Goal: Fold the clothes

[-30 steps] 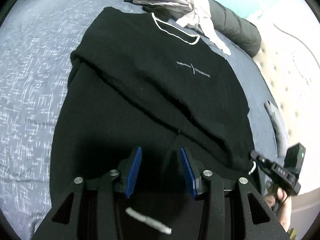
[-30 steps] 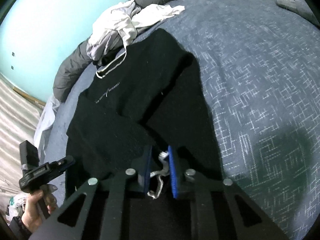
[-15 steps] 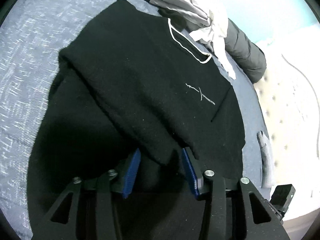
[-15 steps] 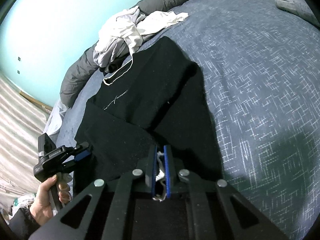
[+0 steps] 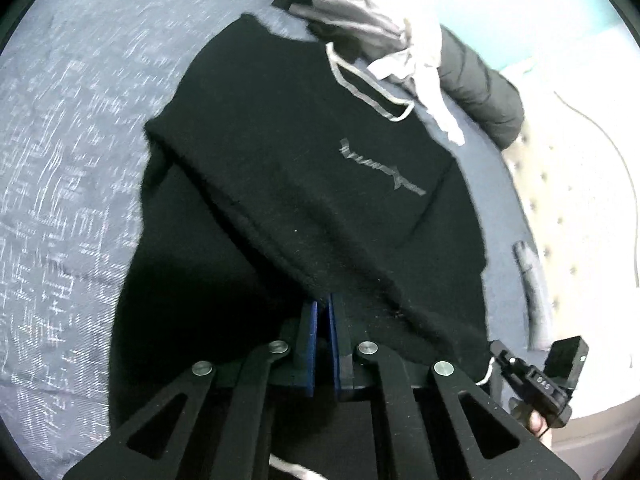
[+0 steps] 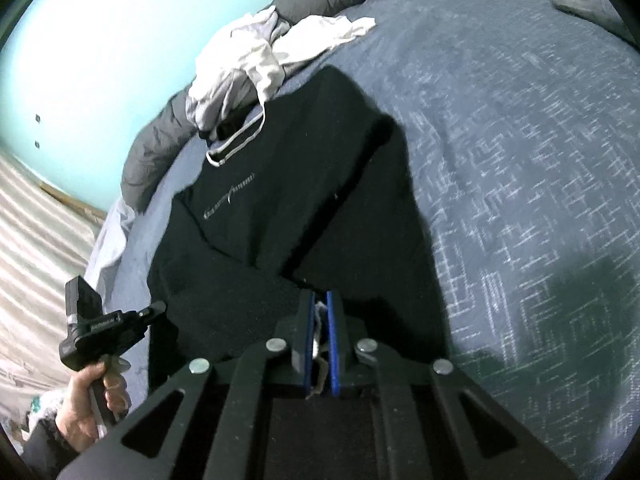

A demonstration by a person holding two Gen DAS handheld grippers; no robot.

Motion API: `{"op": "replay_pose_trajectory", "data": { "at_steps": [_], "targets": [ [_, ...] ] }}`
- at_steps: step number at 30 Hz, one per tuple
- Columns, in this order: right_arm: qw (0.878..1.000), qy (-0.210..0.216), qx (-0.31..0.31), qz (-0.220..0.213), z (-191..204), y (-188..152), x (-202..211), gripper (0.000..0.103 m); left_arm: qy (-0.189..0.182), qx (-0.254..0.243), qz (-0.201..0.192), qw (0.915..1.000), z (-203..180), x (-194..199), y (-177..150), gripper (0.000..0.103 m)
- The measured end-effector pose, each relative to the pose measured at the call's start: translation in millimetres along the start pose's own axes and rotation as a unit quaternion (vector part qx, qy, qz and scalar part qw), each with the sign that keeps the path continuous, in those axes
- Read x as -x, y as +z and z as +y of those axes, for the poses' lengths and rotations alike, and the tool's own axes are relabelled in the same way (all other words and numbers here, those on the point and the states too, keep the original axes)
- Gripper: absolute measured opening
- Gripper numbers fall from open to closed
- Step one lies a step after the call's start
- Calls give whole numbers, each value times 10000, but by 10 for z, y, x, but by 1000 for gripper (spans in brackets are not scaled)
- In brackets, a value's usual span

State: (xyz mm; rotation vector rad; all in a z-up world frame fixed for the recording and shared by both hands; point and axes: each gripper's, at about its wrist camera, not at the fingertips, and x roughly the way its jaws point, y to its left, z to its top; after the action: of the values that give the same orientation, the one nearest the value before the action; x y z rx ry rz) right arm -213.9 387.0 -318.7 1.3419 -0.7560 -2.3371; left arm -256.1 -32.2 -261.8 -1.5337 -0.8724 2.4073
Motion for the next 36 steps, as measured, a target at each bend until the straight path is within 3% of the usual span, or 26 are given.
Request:
{"op": "replay_pose_trajectory", "data": {
  "at_steps": [5,9,17,18,19,20,21,22,25,36],
  "targets": [
    [9999,-25,-133,23,-36,-4,31,12,47,84,18,10000,84,-104,-29,6],
    [9999,53,-124,32,-9,-38,128,45,24,45,-30,10000,73,-107,-41,6],
    [9986,-163,147,490,170,-298,-80,50,-86,-40,-89,9999,86,35,-86,11],
    [9985,-181,166,491,181,-313,-96,49,-82,-96,-115,9999,94,88,-110,11],
    [9984,-202,180,499,197,-331,-113,43,-69,-153,-142,9998,108,146,-138,11],
    [9984,-208,190,490,214,-342,-117,32,-51,-191,-166,9997,131,203,-169,12],
    [9984,-208,188,496,228,-348,-105,11,-43,-205,-184,9996,158,250,-198,12],
    [9983,-207,187,503,242,-353,-94,6,-33,-220,-199,9996,188,298,-230,12],
    [9982,-119,172,569,282,-361,-13,4,-5,-293,-253,9993,264,429,-325,12],
    [9898,-551,239,1293,298,-567,79,5,-263,-355,-503,9978,354,667,-472,13]
  ]
}}
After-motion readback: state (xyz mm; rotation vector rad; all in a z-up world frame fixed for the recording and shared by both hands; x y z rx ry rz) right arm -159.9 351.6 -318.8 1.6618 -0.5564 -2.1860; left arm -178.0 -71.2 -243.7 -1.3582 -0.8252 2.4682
